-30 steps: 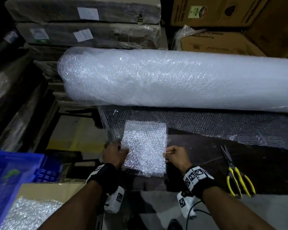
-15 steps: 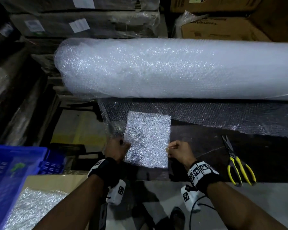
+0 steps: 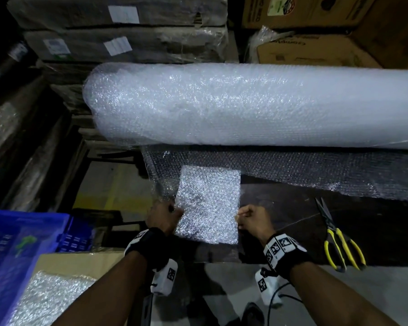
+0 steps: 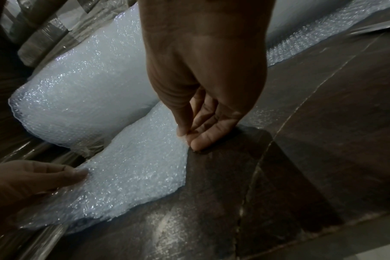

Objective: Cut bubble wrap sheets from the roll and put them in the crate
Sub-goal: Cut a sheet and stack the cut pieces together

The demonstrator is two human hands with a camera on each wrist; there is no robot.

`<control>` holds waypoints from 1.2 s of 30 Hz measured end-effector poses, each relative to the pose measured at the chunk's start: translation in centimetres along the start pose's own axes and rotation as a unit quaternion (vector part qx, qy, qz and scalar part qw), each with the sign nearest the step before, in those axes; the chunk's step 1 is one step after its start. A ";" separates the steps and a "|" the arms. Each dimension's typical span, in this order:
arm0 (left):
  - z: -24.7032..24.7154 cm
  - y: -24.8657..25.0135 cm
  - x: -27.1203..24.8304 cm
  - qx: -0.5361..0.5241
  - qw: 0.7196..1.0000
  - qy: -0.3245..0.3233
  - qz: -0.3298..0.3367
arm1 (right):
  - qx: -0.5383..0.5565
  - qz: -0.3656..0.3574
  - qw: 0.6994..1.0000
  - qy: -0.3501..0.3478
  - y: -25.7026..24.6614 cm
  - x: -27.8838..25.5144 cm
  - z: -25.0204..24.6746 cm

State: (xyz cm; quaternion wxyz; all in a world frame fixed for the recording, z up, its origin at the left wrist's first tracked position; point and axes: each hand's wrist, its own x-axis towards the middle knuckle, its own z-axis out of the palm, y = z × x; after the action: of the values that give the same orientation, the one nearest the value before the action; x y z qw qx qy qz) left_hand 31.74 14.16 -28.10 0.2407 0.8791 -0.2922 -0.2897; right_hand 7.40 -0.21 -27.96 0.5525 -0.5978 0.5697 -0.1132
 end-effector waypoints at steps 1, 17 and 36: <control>0.1 0.0 0.1 0.006 1.000 0.001 0.001 | -0.005 0.000 1.000 0.000 0.0 0.0 0.0; 1.5 7.0 -2.6 0.244 0.940 0.010 0.240 | -0.233 -0.115 0.962 0.086 -3.6 -1.1 -2.9; 9.7 16.9 -0.9 0.294 0.947 -0.045 0.119 | -0.612 -0.386 0.683 0.106 -25.7 9.7 -22.3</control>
State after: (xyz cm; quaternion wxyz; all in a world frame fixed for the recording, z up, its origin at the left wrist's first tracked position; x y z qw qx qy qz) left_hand 18.54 0.27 -24.70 -0.0092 0.8559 -0.4770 -0.1995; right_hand 7.81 -26.50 -4.34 -0.0927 -0.9537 0.2862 -0.0052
